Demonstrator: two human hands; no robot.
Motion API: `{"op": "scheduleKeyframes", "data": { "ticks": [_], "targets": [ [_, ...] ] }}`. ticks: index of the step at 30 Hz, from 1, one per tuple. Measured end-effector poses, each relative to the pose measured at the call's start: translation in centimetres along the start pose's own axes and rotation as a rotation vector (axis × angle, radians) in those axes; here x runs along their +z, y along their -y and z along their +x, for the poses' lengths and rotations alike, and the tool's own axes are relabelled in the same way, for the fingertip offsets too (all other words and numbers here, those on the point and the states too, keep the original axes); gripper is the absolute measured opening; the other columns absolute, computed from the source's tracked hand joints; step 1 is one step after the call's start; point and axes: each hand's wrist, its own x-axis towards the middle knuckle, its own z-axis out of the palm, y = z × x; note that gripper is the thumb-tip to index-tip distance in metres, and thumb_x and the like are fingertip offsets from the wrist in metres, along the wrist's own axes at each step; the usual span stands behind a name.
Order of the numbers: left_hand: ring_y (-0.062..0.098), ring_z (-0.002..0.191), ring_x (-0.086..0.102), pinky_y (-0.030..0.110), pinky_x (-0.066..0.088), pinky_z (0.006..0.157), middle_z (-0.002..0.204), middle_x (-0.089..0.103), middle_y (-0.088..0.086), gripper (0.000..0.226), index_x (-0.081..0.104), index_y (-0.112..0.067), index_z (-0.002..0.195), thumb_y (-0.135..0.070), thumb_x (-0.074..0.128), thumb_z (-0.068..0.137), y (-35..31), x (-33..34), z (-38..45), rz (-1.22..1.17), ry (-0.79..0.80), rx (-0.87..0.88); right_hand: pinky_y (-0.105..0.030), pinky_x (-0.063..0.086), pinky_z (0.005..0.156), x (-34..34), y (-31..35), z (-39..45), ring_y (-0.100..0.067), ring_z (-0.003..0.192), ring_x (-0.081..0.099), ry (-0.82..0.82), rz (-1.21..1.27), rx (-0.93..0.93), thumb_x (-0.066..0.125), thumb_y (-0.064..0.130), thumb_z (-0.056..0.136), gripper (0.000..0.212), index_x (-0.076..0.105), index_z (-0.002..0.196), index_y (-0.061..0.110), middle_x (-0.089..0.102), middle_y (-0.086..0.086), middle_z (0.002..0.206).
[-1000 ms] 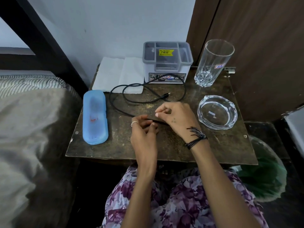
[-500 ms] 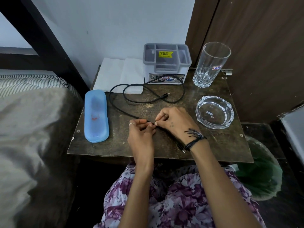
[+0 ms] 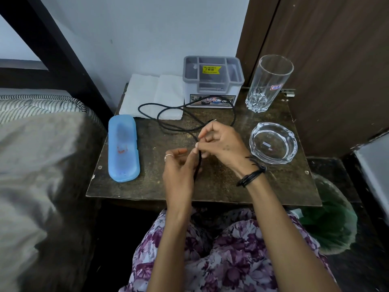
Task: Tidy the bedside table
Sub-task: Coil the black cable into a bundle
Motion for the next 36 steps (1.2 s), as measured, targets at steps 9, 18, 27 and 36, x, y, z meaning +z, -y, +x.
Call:
{"op": "scheduleKeyframes", "data": {
  "ticks": [9, 18, 27, 36],
  "targets": [
    [0.0, 0.039, 0.045, 0.013, 0.036, 0.04, 0.05, 0.059, -0.008, 0.019, 0.064, -0.011, 0.085, -0.011, 0.048, 0.095, -4.1, -1.4, 0.2, 0.103, 0.347, 0.112, -0.025, 0.048, 0.09, -0.2, 0.4, 0.6, -0.005, 0.095, 0.062, -0.034, 0.163, -0.287, 0.059, 0.016, 0.088, 0.014, 0.07, 0.087, 0.024, 0.065, 0.017, 0.099],
    [0.0, 0.048, 0.045, 0.012, 0.042, 0.046, 0.061, 0.058, -0.012, 0.024, 0.061, -0.011, 0.112, -0.009, 0.044, 0.096, -9.4, 1.7, 2.9, -0.438, 0.416, 0.2, -0.01, 0.045, 0.078, 1.5, 0.5, 1.0, 0.005, 0.07, 0.058, 0.028, 0.393, -0.252, 0.033, 0.011, 0.1, 0.03, 0.058, 0.1, -0.005, 0.064, -0.02, 0.076],
    [0.003, 0.091, 0.062, 0.011, 0.049, 0.081, 0.117, 0.056, -0.001, 0.043, 0.037, -0.012, 0.14, -0.004, 0.035, 0.098, -6.1, 0.7, 5.8, 0.358, 0.134, 0.717, -0.017, 0.027, 0.047, 1.3, 0.4, 0.7, -0.002, 0.04, 0.041, 0.11, -0.034, -0.345, 0.054, 0.02, 0.091, 0.029, 0.064, 0.066, 0.031, 0.046, 0.014, 0.039],
    [0.0, 0.043, 0.041, 0.016, 0.034, 0.047, 0.045, 0.051, -0.014, 0.021, 0.061, -0.021, 0.08, -0.008, 0.047, 0.088, -5.8, -1.0, 6.0, 0.381, 0.312, 0.445, -0.028, 0.045, 0.066, -1.7, 0.3, 1.1, -0.007, 0.066, 0.058, -0.178, 0.217, -0.385, 0.073, 0.025, 0.074, 0.008, 0.07, 0.067, 0.025, 0.068, 0.009, 0.066]
  ]
}}
